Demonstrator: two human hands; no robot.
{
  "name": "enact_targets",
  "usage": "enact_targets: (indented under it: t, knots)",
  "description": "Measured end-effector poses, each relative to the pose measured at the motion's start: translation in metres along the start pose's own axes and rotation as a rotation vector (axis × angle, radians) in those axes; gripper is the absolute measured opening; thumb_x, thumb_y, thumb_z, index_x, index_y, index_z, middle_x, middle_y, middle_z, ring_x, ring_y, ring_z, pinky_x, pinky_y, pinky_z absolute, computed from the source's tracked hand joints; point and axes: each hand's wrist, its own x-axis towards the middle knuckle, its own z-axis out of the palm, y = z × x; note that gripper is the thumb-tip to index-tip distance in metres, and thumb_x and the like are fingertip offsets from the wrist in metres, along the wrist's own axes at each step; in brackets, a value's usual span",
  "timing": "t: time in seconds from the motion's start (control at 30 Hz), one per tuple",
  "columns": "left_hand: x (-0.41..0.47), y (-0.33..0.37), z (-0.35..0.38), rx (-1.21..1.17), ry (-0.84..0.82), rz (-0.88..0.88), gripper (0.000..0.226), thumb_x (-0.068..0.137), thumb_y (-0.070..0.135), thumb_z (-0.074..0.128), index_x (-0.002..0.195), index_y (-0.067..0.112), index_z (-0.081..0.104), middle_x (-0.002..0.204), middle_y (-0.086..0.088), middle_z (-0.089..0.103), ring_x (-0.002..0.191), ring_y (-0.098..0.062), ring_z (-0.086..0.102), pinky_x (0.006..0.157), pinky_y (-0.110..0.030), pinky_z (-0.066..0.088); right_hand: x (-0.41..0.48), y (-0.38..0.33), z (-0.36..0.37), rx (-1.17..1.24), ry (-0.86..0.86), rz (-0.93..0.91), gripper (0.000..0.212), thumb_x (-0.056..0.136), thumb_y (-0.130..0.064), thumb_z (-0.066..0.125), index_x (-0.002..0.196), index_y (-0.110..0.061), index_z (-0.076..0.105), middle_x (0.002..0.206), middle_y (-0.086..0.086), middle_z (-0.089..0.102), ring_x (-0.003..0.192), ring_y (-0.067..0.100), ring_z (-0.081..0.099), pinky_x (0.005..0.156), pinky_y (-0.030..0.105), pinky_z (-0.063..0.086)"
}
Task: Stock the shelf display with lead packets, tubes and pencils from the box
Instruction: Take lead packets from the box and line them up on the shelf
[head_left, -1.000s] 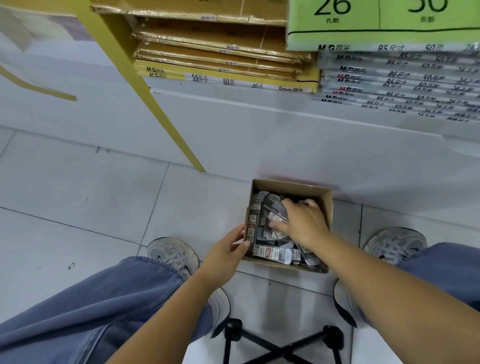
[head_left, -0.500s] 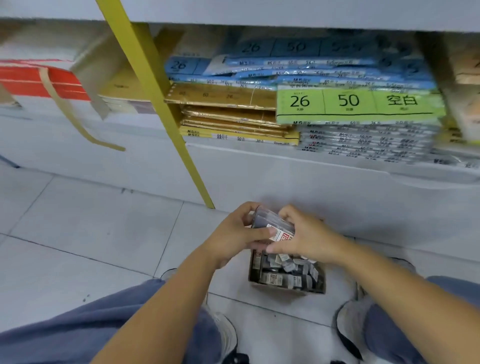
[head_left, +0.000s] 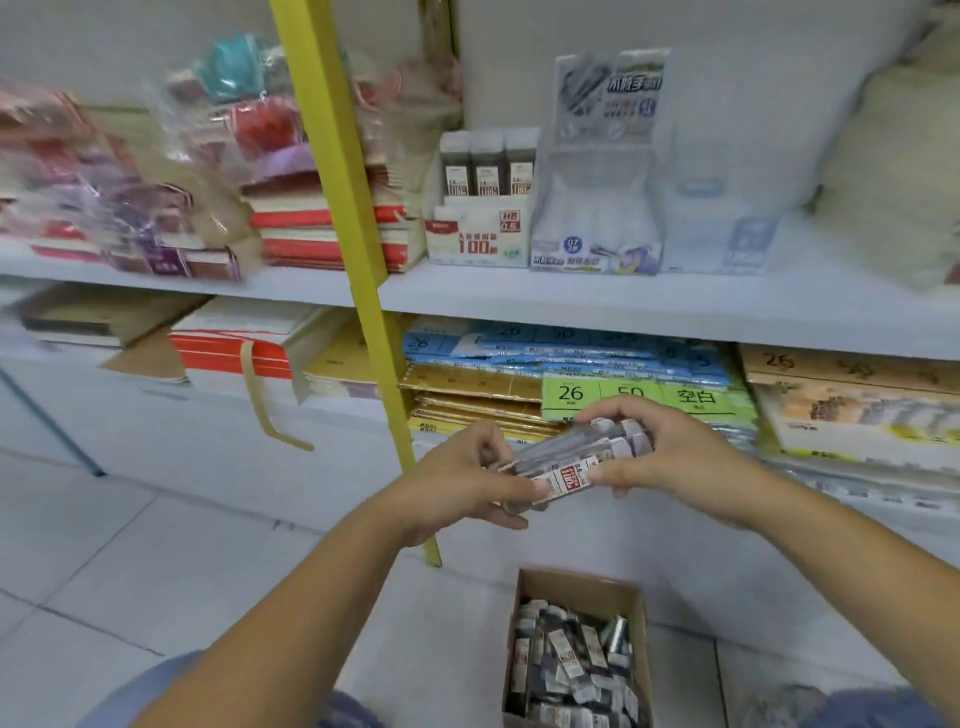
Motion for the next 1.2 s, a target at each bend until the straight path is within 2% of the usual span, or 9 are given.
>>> enact_targets:
  t: [0.1,0.27,0.37,0.47,0.6,0.73,0.9,1.0,1.2]
  knots:
    - [0.002,0.035,-0.009,0.187,-0.142,-0.047,0.043,0.079,0.018,0.082,0.103,0.014,0.046,0.112,-0.012,0.069,0.093,-0.026,0.075,0.079,-0.041,0.062,0.012,-0.031,-0.012,-0.127,0.012,-0.076,0.054,0.067,-0.016,0.087,0.108,-0.043,0.063,0.100,-0.013,0.069,0.087,0.006,0.068,0.070,0.022,0.056]
    - [0.013,0.058,-0.016,0.126,-0.207,0.002,0.035,0.092,0.021,0.066,0.124,0.026,0.053,0.113,-0.003,0.073,0.096,-0.014,0.073,0.077,-0.030,0.061,0.042,-0.063,-0.025,-0.056,0.074,-0.156,0.055,0.067,-0.010,0.087,0.107,-0.030,0.055,0.101,-0.006,0.070,0.096,0.015,0.068,0.091,0.044,0.055]
    - [0.018,0.056,-0.019,-0.021,-0.160,0.066,0.032,0.095,0.026,0.064,0.125,0.027,0.054,0.111,0.001,0.075,0.100,-0.016,0.072,0.072,-0.025,0.058,0.051,-0.065,-0.019,-0.010,0.118,-0.245,0.046,0.074,-0.009,0.081,0.103,-0.039,0.064,0.108,-0.009,0.066,0.102,0.008,0.066,0.095,0.037,0.053]
    - [0.021,0.057,-0.022,-0.074,-0.086,0.125,0.034,0.092,0.040,0.066,0.122,0.025,0.056,0.098,0.003,0.075,0.088,-0.013,0.072,0.065,-0.024,0.055,0.062,-0.067,-0.008,-0.040,0.166,-0.296,0.046,0.081,-0.011,0.075,0.110,-0.046,0.065,0.115,-0.004,0.054,0.107,0.006,0.061,0.100,0.032,0.048]
    - [0.023,0.061,-0.028,-0.133,0.088,0.191,0.055,0.080,0.064,0.060,0.118,0.024,0.059,0.087,0.003,0.074,0.073,-0.013,0.068,0.058,-0.025,0.051,0.077,-0.073,0.003,0.147,0.237,-0.318,0.050,0.081,-0.008,0.075,0.119,-0.037,0.062,0.110,-0.006,0.068,0.103,0.010,0.067,0.090,0.030,0.053]
    - [0.024,0.062,-0.037,-0.176,0.157,0.264,0.051,0.079,0.066,0.061,0.114,0.029,0.061,0.093,0.000,0.076,0.075,-0.014,0.070,0.058,-0.026,0.052,0.089,-0.076,0.017,0.306,0.336,-0.301,0.035,0.080,-0.009,0.075,0.108,-0.027,0.065,0.104,-0.006,0.074,0.096,0.013,0.071,0.088,0.034,0.054]
    - [0.025,0.072,-0.051,-0.196,0.201,0.361,0.050,0.080,0.061,0.062,0.119,0.031,0.059,0.104,0.001,0.076,0.084,-0.015,0.074,0.058,-0.022,0.053,0.108,-0.095,0.016,0.405,0.393,-0.341,0.026,0.084,0.000,0.068,0.103,-0.018,0.068,0.102,0.005,0.073,0.096,0.023,0.071,0.081,0.034,0.057]
    - [0.029,0.078,-0.058,-0.245,0.247,0.416,0.044,0.080,0.057,0.063,0.116,0.031,0.060,0.105,0.003,0.076,0.086,-0.016,0.075,0.057,-0.021,0.055,0.119,-0.113,0.007,0.437,0.378,-0.326,0.023,0.086,0.005,0.063,0.106,-0.008,0.061,0.098,0.010,0.074,0.087,0.023,0.073,0.066,0.026,0.059]
    - [0.040,0.081,-0.078,-0.329,0.381,0.460,0.020,0.094,0.035,0.062,0.112,0.029,0.062,0.097,0.000,0.076,0.078,-0.016,0.073,0.059,-0.023,0.055,0.139,-0.170,-0.048,0.207,0.657,-0.503,0.026,0.088,0.002,0.063,0.091,-0.022,0.054,0.089,0.003,0.074,0.079,0.016,0.071,0.063,0.026,0.059]
